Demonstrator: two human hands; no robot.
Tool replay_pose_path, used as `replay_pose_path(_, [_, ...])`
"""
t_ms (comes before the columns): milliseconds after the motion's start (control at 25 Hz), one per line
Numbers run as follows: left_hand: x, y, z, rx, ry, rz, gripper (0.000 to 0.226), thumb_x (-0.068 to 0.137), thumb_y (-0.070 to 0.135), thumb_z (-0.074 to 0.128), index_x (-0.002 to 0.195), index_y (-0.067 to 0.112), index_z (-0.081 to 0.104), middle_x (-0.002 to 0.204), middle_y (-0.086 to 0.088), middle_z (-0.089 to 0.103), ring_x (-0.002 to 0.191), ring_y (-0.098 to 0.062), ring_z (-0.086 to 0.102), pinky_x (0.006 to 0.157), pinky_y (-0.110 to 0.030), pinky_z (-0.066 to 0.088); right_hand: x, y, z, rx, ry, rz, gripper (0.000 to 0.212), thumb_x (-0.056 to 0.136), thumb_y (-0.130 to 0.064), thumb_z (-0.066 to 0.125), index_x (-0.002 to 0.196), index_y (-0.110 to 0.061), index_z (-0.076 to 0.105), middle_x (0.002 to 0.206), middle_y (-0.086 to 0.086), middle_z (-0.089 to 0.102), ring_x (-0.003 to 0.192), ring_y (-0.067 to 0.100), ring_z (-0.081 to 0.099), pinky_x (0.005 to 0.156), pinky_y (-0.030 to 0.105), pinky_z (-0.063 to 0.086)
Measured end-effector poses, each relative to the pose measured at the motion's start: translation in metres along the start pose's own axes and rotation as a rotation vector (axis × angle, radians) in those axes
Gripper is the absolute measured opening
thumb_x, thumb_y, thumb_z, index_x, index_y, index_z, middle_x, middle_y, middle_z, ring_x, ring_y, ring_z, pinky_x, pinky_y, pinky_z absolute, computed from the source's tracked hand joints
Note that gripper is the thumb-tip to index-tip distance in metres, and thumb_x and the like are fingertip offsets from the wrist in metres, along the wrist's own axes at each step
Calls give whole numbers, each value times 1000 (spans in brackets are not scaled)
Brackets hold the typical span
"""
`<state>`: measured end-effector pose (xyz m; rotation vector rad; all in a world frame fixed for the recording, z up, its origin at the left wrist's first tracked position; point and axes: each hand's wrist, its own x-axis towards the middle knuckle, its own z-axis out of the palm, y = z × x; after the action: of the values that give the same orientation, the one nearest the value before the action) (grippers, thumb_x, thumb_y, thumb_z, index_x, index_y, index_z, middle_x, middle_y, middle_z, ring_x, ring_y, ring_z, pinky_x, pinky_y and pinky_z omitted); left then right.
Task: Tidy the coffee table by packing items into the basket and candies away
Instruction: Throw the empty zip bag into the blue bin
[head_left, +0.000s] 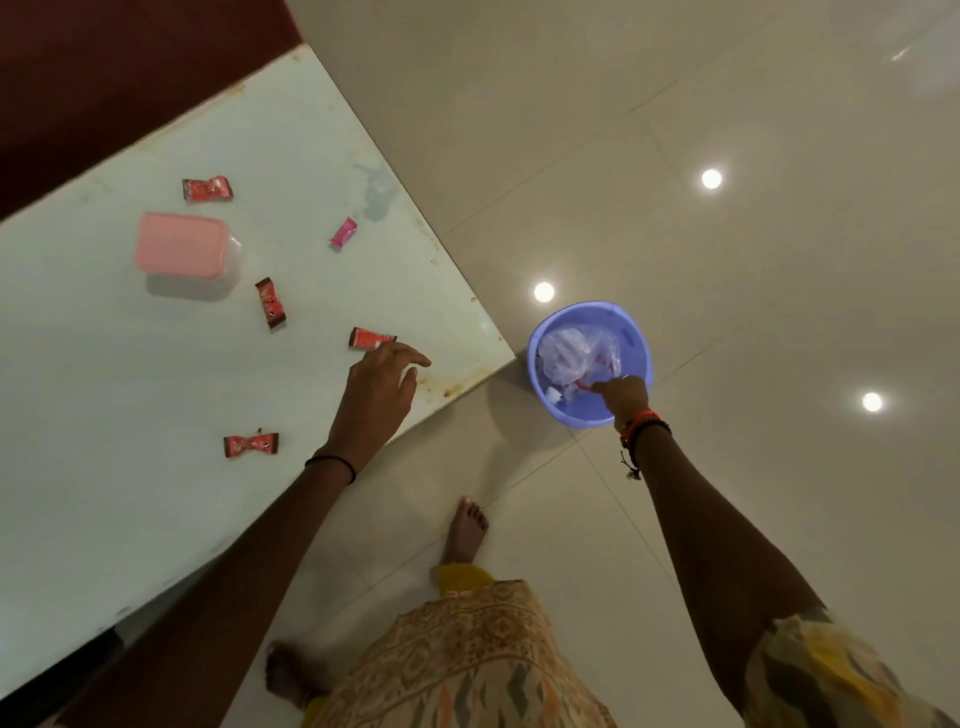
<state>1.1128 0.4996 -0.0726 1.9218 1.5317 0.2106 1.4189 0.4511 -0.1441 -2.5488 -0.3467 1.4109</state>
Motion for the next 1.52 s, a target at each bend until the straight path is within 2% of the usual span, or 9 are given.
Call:
replay_pose_path(160, [-22,-5,-38,-6,69,-53,20,91,6,52,104,12,64,118,-10,62,108,-29,59,96,-45,47,-52,-25,16,-78,-37,-109,27,93,-13,51,68,-24,49,83,5,52,89,18,47,80,32,42])
replay_pose_path(280, [-50,-13,-71,-13,119,-106,20,91,7,51,104,13,65,115,-9,63,103,-27,59,93,-40,46,-112,-47,41,-62,14,-299,24,92,-7,50,110,-1,65,105,17,62,97,27,57,82,30,43])
replay_pose_path(440, [-102,-36,-123,-37,251,-190,20,90,7,52,100,16,66,112,-6,63,100,-25,60,88,-33,42,-216,-78,85,27,-48,-494,29,86,-1,54,113,3,64,96,17,60,66,17,50,66,20,42])
replay_pose_path(560, [-139,-54,-155,-112,333,-261,20,90,7,52,99,17,66,112,-3,62,102,-25,59,91,-36,43,-275,-91,123,-1,-116,-567,29,85,-2,56,112,-2,65,116,19,62,91,29,60,81,25,39])
replay_pose_path(680, [-198,-83,-199,-207,412,-348,20,91,8,51,101,17,66,115,-5,61,108,-23,58,98,-42,44,-348,-97,170,-101,-203,-658,28,86,-3,55,113,-5,65,123,15,61,119,24,55,82,17,35])
replay_pose_path(920, [-346,-182,-281,-282,618,-501,20,91,11,51,102,19,65,113,-3,62,108,-19,58,100,-36,43,-491,-80,284,-238,-329,-790,28,86,-5,54,111,-8,65,124,15,58,110,26,59,90,28,42])
replay_pose_path(1200, [-505,-300,-333,-342,718,-657,20,93,12,49,107,15,63,117,-7,62,110,-23,57,102,-37,44,-618,-35,420,-307,-452,-853,27,87,-3,54,111,-7,64,127,15,56,80,15,53,72,20,38])
replay_pose_path(1280, [-542,-327,-341,-371,751,-704,20,95,14,47,109,11,61,118,-9,61,106,-19,56,97,-28,43,-646,-22,453,-332,-495,-861,28,86,-2,54,112,-6,63,127,14,55,70,12,52,64,19,40])
replay_pose_path(1520, [-592,-386,-351,-401,834,-855,24,94,8,46,111,1,61,116,-19,63,110,-30,56,93,-36,43,-699,-8,529,-495,-575,-934,28,86,-5,54,113,-6,61,125,16,55,95,21,55,82,26,42])
